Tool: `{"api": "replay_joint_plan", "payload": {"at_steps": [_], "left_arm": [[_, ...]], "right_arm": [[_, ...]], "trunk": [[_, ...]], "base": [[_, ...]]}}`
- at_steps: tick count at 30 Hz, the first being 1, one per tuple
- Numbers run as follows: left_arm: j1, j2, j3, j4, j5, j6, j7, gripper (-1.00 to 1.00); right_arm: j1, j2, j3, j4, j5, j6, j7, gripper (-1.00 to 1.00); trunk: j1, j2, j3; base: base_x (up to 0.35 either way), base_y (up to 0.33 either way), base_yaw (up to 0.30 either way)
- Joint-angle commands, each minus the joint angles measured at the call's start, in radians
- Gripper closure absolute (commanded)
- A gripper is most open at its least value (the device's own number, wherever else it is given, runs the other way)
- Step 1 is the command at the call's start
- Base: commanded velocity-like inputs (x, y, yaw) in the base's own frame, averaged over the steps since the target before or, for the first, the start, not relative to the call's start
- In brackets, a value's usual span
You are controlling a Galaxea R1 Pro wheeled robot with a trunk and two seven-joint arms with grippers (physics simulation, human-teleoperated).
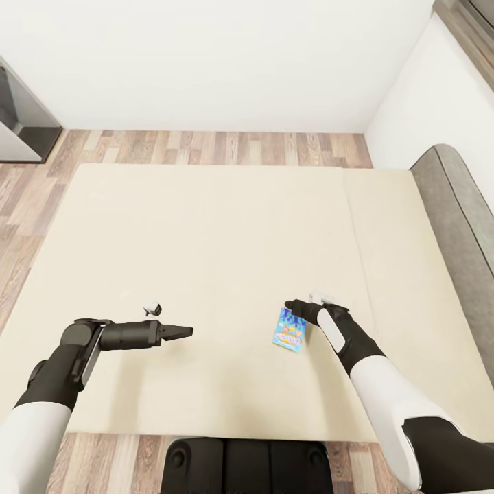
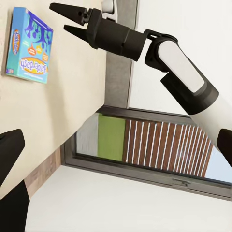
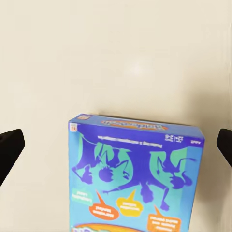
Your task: Put all the toys in the child's room - the three board games (two on the bed and one on the table), the two jigsaw puzzles on the table, and the tennis ball on the table - inside the toy box on the table in the child's room.
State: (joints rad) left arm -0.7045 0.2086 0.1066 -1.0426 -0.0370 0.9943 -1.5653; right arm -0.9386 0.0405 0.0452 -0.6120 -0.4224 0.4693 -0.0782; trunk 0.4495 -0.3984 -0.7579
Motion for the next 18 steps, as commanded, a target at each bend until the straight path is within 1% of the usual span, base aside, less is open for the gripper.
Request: {"api": "replay_joint_plan", "payload": {"at_steps": [1, 11, 18], "left_arm": [[0.000, 0.000, 0.000, -0.001, -0.004, 0.010, -0.005, -1.00], [-0.001, -0.004, 0.001, -0.001, -0.006, 0.009, -0.005, -1.00], [-0.001, -0.004, 0.001, -0.001, -0.006, 0.009, -0.005, -1.00]], "right_arm": [[0.000, -0.001, 0.004, -0.002, -0.010, 0.003, -0.008, -1.00], [0.017, -0.004, 0.004, -0.001, -0.010, 0.002, -0.005, -1.00], [0.019, -0.002, 0.005, 0.000, -0.011, 0.002, -0.005, -1.00]], "trunk": [[0.000, -0.002, -0.003], [0.000, -0.002, -0.019], [0.000, -0.002, -0.031]], "base": [[0.000, 0.000, 0.000], [0.000, 0.000, 0.000], [0.000, 0.000, 0.000]]}}
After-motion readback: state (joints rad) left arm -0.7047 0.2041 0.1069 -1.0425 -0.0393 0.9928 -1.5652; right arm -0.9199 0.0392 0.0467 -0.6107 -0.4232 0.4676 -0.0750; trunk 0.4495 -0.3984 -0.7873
